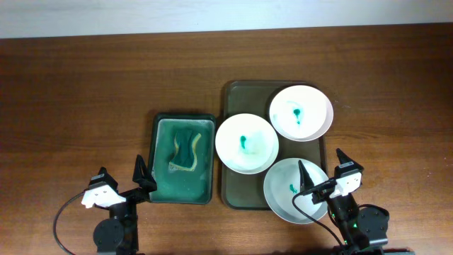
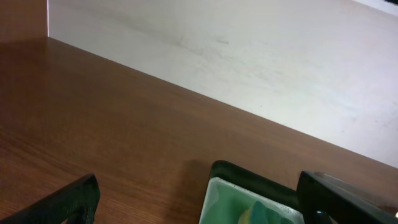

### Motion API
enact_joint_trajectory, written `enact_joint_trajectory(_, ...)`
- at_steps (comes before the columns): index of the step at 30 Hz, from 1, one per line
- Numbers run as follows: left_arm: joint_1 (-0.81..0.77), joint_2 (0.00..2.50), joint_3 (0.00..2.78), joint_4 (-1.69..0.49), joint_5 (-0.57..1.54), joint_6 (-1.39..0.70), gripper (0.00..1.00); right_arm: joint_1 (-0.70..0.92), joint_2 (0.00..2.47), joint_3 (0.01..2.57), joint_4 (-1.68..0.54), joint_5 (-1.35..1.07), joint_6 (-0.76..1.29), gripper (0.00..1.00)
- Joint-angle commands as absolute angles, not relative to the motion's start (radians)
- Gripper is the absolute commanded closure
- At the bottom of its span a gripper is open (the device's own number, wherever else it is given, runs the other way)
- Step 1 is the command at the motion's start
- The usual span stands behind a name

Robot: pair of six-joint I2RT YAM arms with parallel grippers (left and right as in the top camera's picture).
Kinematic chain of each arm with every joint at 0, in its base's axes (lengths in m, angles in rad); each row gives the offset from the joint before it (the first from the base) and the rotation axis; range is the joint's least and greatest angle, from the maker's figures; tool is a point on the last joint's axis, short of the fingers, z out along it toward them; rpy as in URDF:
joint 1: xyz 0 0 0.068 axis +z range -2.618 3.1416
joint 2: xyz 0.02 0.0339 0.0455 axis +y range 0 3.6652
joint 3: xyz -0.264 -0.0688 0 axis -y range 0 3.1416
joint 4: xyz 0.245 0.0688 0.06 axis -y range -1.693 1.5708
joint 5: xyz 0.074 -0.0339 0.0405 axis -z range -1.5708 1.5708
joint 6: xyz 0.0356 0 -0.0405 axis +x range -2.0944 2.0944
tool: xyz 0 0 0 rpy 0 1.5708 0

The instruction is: Clean dirty plates on tray and stack at the side

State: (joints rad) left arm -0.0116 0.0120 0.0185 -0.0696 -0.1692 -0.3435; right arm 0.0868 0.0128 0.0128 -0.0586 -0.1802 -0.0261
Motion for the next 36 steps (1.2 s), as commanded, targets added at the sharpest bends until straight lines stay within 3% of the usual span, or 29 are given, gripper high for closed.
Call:
enact_joint_trajectory(1,-0.01,0.008,0.009,-0.065,-0.162,-0.342,0.01,0.091,0.009,0.006,-0.062,-0.171,-0.022,0.02)
enact_joint_trajectory(9,-0.01,0.008,0.009,-0.054,-0.16,-0.351,0.01,0.091,0.009,0.006,-0.062,-0.171,-0.022,0.02)
enact_joint_trajectory(13,-0.01,0.008,0.01,0.002,-0.037,-0.35,0.01,0.091,0.009,0.007,0.017,-0.276,-0.018,0.02)
enact_joint_trajectory(17,-0.01,0.032,0.125,0.045,0.004,-0.291,0.01,0.091,0.023,0.17,0.006,-0.318,0.018,0.02)
enact_joint_trajectory(21,-0.01,0.269,0.464,-0.216,0.005,-0.271,0.01,0.091,0.233,0.471,-0.247,-0.25,0.011,0.02)
enact_joint_trajectory(27,-0.01,0.874,1.112,-0.808,0.005,-0.252,0.01,0.091,0.82,1.0,-0.749,-0.282,0.015,0.02)
enact_joint_trajectory(31,-0.01,1.15,1.262,-0.976,0.021,-0.257,0.01,0.091,1.082,1.092,-0.812,-0.569,0.015,0.02)
enact_joint_trajectory(34,-0.01,1.268,1.262,-1.012,0.182,-0.26,0.01,0.091,1.216,1.092,-0.822,-0.565,0.043,0.01)
enact_joint_trajectory(35,-0.01,1.294,1.262,-1.016,0.196,-0.259,0.02,0.091,1.257,1.091,-0.83,-0.564,0.062,0.03)
enact_joint_trajectory(36,-0.01,1.325,1.262,-1.025,0.196,-0.257,0.04,0.093,1.318,1.089,-0.836,-0.564,0.083,0.21)
